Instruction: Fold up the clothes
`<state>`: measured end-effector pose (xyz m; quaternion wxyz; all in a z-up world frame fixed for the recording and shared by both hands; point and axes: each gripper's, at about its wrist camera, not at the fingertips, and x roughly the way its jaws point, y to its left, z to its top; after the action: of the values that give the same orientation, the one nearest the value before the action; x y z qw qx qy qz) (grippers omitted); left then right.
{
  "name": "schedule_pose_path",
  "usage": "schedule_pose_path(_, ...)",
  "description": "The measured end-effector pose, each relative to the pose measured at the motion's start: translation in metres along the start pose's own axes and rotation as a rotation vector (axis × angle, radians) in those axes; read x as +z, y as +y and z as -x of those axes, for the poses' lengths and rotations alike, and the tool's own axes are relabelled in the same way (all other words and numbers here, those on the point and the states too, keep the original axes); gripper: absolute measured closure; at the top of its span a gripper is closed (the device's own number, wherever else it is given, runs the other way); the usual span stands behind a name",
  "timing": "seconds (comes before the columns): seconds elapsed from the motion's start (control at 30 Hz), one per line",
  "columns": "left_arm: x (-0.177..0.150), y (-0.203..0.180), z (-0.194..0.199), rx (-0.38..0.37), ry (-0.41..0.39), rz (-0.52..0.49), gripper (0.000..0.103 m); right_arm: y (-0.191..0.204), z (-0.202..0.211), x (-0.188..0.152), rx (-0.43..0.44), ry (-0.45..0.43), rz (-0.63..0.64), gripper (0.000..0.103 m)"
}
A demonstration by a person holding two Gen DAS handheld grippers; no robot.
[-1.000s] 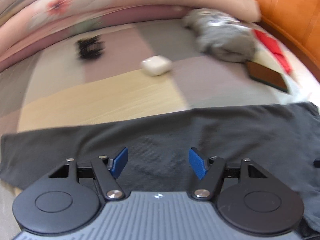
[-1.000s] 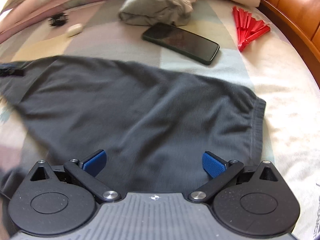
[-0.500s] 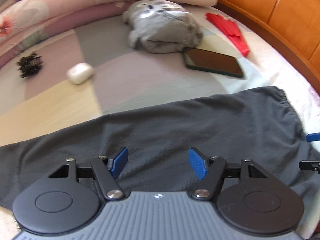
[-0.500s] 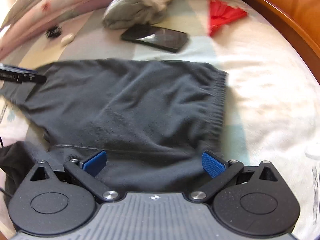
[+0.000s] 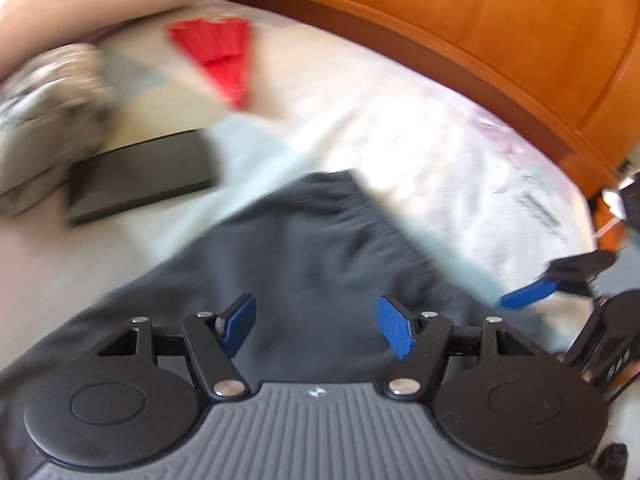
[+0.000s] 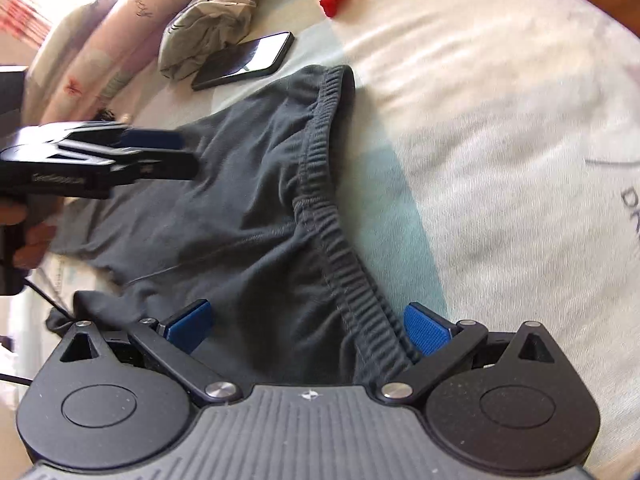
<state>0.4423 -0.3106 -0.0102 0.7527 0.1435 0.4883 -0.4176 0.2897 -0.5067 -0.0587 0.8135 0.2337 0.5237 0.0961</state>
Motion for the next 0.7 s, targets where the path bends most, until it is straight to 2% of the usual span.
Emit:
schedule_pose_path(0.17,0.008,-0.045,-0.026,-0.132,0.054,-0.075,0.035,-0.018,0.003,-0.003,0.103,-0.004,-0.048,0.000)
schedule_pose_path(0.3,0.009,-0.060,-0.049,-0.185,0.124,-0.082,0.035,-0.032,0.005,-0.005,0.185,-0.007,-0.087,0.000)
schedule_pose_path(0.4,0.007,-0.055,-0.065,-0.168,0.169,-0.043,0.035,-0.042,0.004,-0.004,0.256,-0.009,-0.114,0.000)
schedule_pose_path(0.6,0.006,-0.032,-0.063,-0.220,0.151,0.077,0.034,-0.060,-0.016,0.013,0.460,-0.010,-0.154,0.000)
schedule_pose_path(0.7,0.008,-0.026,-0.054,-0.230,0.128,0.108,0.034,-0.054,-0.023,0.023,0.492,0.017,-0.120,0.000)
